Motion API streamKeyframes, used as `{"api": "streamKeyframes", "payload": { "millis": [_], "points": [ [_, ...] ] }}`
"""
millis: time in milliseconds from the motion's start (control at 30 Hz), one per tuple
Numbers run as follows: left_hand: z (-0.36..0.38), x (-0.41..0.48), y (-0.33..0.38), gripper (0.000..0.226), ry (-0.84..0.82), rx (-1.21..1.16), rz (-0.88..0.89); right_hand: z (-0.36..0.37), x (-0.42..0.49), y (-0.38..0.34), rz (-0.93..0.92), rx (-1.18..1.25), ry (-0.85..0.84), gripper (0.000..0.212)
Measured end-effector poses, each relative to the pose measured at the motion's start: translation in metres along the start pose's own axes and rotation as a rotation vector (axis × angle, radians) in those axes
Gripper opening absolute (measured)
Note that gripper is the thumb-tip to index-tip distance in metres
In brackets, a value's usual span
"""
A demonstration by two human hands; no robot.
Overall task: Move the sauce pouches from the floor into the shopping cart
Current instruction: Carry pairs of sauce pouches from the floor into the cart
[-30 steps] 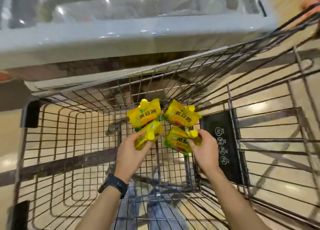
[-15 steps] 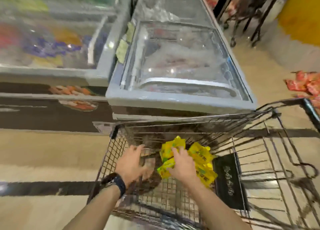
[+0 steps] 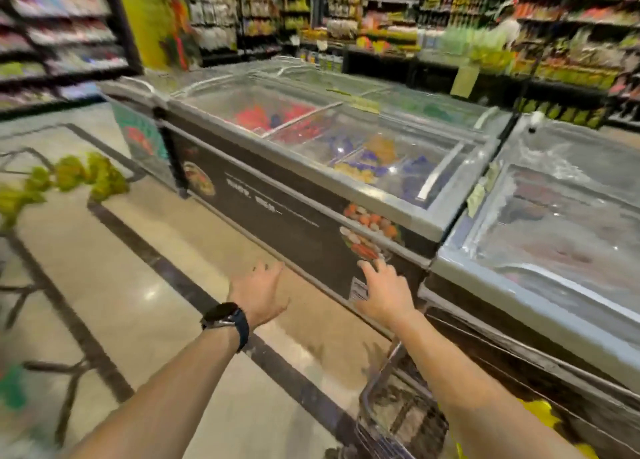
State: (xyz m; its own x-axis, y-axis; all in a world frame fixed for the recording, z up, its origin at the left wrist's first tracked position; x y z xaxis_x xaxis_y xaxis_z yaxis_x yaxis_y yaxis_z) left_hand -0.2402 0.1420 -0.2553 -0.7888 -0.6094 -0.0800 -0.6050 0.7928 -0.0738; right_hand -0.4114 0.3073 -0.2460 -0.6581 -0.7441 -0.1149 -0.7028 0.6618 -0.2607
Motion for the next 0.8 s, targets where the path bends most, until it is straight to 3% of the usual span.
{"api": "streamKeyframes", "payload": {
  "millis": [233, 467, 800],
  "points": [
    [-0.023, -0.059, -0.185, 0.075, 0.050, -0.015, -0.371, 0.019, 0.053, -0.189, -0.334, -0.027, -0.084, 0.080],
    [-0.027, -0.092, -0.307, 0.074, 0.031, 0.008, -0.637, 0.051, 0.106, -0.340, -0.573, 0.032, -0.193, 0.079],
    [-0.035, 0.014, -0.457, 0.075, -0.008, 0.028, -0.767, 0.078, 0.277, -0.485, -0.693, 0.054, -0.222, 0.073]
  ]
}}
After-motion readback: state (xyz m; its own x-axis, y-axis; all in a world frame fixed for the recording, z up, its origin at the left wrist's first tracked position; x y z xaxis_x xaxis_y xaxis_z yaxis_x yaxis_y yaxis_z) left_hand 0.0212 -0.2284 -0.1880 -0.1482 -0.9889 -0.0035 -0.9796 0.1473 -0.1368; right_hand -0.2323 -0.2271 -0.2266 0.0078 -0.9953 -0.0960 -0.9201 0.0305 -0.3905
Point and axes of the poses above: each hand's wrist, its own x-axis towards the middle knuckle, its own z-axis out of the palm, y = z × x, the point moved 5 cm from there along x, towards the middle knuckle, and after that the axes turned 6 degrees about x, right-handed, at the moved point
